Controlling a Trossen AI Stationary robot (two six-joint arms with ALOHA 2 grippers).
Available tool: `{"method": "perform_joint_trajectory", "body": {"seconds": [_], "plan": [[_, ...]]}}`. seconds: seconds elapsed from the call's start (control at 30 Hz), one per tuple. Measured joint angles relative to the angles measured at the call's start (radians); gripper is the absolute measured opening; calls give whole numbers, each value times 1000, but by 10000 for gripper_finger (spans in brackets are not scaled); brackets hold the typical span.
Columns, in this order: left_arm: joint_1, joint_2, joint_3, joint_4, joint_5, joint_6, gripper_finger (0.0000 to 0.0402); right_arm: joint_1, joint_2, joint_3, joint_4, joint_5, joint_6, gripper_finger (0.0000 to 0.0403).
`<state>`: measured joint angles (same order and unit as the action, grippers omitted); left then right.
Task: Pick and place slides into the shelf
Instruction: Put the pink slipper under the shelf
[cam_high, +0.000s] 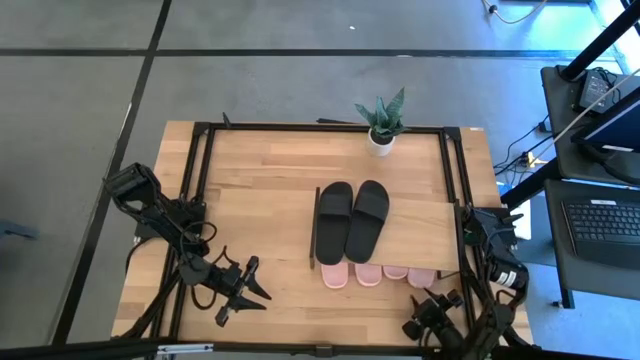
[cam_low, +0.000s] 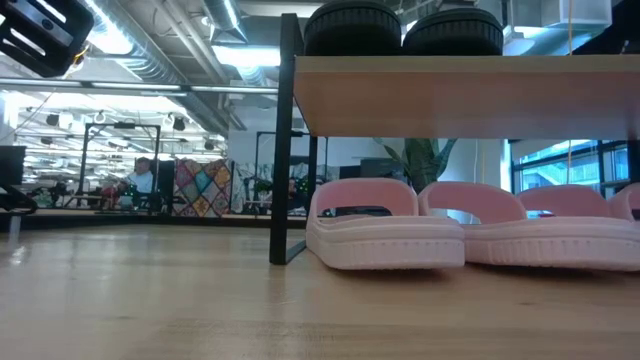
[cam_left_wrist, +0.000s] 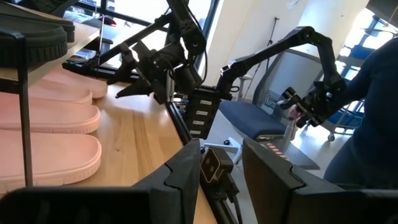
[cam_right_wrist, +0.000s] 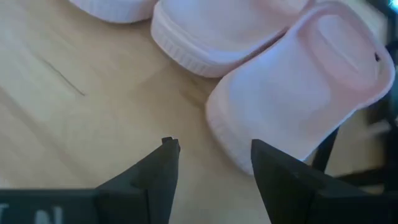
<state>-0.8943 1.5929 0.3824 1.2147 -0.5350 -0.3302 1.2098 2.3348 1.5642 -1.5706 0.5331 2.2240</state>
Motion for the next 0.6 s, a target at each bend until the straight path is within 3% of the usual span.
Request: {"method": "perform_joint_trajectory", "body": {"seconds": [0.6], "plan": [[4,0,0,-3,-3,0,111,-2,0,-62,1,-13,15,200]]}}
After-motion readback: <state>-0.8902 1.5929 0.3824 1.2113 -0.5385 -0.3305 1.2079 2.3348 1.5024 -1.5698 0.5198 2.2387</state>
